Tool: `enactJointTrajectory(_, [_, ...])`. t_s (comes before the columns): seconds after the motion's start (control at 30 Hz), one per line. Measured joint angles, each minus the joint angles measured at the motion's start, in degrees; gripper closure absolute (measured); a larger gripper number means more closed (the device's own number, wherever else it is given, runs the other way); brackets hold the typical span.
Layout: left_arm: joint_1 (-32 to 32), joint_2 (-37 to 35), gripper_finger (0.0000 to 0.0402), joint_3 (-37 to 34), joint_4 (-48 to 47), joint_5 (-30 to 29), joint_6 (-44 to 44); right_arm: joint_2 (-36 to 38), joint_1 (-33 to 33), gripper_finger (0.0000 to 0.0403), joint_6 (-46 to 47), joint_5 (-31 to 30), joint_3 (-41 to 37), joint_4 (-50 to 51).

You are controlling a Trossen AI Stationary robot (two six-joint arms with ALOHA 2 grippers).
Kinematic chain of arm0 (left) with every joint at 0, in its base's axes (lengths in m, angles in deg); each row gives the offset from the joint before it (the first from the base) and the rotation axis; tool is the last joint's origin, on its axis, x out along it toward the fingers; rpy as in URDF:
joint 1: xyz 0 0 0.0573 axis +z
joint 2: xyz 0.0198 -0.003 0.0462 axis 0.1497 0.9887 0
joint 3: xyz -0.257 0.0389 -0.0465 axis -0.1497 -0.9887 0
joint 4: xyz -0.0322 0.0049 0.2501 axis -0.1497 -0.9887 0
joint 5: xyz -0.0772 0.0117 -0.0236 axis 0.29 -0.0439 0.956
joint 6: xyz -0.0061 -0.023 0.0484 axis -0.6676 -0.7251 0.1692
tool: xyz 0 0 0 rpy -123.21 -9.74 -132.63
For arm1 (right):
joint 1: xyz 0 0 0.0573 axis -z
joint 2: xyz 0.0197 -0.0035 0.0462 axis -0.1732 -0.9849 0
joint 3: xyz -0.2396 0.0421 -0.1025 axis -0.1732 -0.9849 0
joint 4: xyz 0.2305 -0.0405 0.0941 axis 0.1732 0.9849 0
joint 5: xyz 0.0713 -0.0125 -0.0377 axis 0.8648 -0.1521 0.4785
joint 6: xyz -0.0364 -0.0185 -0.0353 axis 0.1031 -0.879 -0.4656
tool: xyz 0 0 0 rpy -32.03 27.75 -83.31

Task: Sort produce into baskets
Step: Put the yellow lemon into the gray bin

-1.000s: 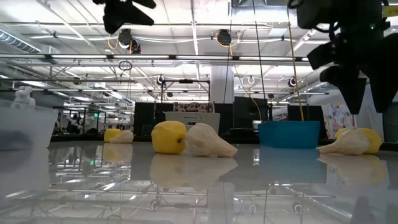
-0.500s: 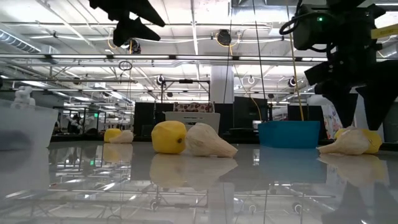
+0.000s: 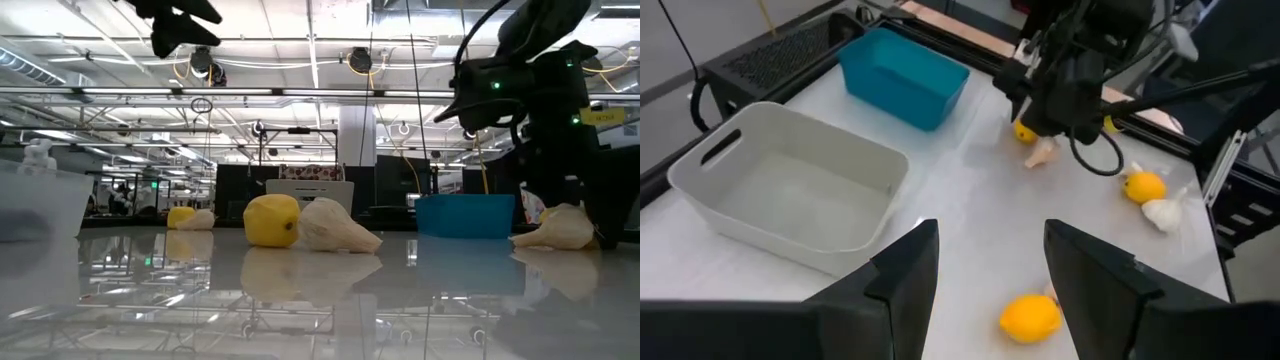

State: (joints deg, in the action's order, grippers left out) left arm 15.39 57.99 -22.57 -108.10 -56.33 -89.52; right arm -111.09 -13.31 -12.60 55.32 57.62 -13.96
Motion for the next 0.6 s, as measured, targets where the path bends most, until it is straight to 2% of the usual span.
enactJointTrajectory(0.33, [0.01,-5.48,0.0212,0.00,-1.08,0.00,-0.30,-0.27,0.04,0.0238,4.90,-0.85,3.98,2.87])
enactJointTrajectory(0.43, [-0.04,-5.46,0.0212,0.00,-1.62,0.02,-0.38,-0.29,0.11,0.0241,4.37,-0.85,7.41,5.61])
enactJointTrajectory(0.6, [-0.04,-5.03,0.0212,-1.67,-1.43,0.03,-0.49,-0.29,1.48,0.0215,3.76,-4.64,16.05,8.26])
